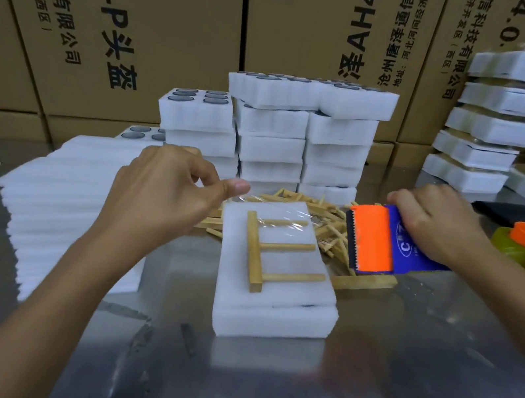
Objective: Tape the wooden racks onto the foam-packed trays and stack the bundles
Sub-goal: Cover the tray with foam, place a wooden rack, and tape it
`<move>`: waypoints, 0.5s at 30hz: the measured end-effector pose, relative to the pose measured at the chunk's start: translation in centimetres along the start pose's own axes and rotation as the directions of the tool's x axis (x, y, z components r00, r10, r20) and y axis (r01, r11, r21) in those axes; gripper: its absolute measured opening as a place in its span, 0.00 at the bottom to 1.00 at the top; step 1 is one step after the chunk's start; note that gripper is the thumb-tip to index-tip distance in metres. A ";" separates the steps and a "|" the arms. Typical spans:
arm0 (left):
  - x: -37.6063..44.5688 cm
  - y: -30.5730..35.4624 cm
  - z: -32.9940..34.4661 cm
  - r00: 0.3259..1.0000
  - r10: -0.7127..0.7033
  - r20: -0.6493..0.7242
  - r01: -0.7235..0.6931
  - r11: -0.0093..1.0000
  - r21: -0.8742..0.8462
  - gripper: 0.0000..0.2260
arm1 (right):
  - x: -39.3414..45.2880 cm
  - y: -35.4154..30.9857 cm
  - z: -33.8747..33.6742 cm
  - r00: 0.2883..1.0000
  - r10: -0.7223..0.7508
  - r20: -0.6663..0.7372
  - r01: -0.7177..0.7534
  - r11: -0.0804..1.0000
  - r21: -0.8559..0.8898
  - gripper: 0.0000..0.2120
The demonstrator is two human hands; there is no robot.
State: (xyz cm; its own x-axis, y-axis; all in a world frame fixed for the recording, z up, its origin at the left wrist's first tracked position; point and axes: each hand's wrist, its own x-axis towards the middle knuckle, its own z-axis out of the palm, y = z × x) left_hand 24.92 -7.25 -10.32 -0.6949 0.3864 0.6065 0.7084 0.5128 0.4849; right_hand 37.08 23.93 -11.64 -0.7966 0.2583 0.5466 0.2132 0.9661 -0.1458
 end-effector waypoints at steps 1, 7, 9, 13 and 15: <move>0.2 -0.2 0.3 1.000 0.018 -0.012 -0.017 0.997 0.072 0.21 | 0.5 0.0 -0.2 0.999 -0.016 0.034 0.017 0.999 -0.040 0.30; 0.9 -2.3 1.7 0.996 0.040 -0.082 -0.013 0.950 0.311 0.32 | 4.1 -0.5 -0.3 0.979 -0.066 0.193 0.098 0.982 -0.160 0.21; 0.9 -3.1 2.1 1.000 -0.013 -0.003 0.013 0.969 0.246 0.34 | 5.1 -0.5 0.1 0.977 -0.074 0.202 0.118 0.969 -0.217 0.19; 0.2 -4.5 2.8 0.952 -0.164 0.259 0.169 0.986 0.004 0.28 | 6.0 -0.6 0.9 0.965 -0.067 0.255 0.129 0.963 -0.236 0.18; 0.1 -5.3 3.2 0.938 -0.171 0.300 0.224 0.963 -0.151 0.24 | 6.1 -0.6 1.3 0.963 -0.075 0.261 0.142 0.958 -0.250 0.17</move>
State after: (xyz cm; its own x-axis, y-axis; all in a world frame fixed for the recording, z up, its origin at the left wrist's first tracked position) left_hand 20.64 -7.46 -14.85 -0.8105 0.5050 0.2969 0.5452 0.4647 0.6977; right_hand 31.34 24.91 -9.28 -0.9301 0.1764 0.3221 0.2323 0.9619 0.1440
